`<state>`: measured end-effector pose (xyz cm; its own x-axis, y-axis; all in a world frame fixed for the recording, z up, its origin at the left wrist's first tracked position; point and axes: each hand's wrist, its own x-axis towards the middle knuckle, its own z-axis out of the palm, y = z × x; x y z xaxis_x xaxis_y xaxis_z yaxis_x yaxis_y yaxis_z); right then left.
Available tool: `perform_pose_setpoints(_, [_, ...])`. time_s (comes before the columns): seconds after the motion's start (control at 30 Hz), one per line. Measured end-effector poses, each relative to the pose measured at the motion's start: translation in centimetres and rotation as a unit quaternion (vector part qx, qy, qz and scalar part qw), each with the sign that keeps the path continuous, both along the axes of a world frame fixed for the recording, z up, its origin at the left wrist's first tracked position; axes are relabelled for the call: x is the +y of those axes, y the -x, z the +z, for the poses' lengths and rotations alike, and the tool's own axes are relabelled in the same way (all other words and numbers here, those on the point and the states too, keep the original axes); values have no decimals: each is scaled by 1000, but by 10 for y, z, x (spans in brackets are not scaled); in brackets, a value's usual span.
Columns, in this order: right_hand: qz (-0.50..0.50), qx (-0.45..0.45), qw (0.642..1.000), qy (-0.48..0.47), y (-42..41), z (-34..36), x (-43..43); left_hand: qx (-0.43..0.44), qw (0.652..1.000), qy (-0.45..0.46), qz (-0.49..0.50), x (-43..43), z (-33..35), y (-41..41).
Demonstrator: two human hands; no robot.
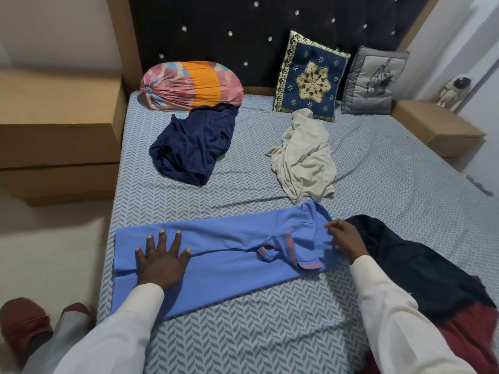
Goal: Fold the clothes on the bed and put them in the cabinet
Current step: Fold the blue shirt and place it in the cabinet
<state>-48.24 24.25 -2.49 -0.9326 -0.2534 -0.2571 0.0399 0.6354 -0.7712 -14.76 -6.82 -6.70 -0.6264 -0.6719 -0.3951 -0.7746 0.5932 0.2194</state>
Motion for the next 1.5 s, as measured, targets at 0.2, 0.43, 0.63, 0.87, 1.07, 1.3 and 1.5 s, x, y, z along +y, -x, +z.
perform_pose_setpoints(0.2, [136, 21, 977, -164, 22, 2, -58, 25, 997, 69, -13, -24, 2, -22])
perform_pose_setpoints(0.43, [12, 50, 998, -35, 73, -11, -87, 49, 993, 103, -1, -42, -20, -32])
perform_pose_setpoints(0.63, [-16, 80, 994, -74, 71, -11, -104, 70, 988, 131, 42, -46, -24, -20])
perform_pose_setpoints(0.87, [-49, 100, 988, -107, 62, -20, -115, 82, 982, 158, 67, -44, -33, -20])
perform_pose_setpoints(1.07, [53, 146, 985, -68, -10, -17, -89, 64, 981, 168, 71, -46, -35, -18])
perform_pose_setpoints(1.3, [346, 259, 892, -131, -72, -41, -86, -11, 995, 98, 22, -54, -14, -19])
perform_pose_setpoints(1.5, [256, 262, 930, 19, -99, -41, -80, 38, 991, 126, -37, -18, -17, -31])
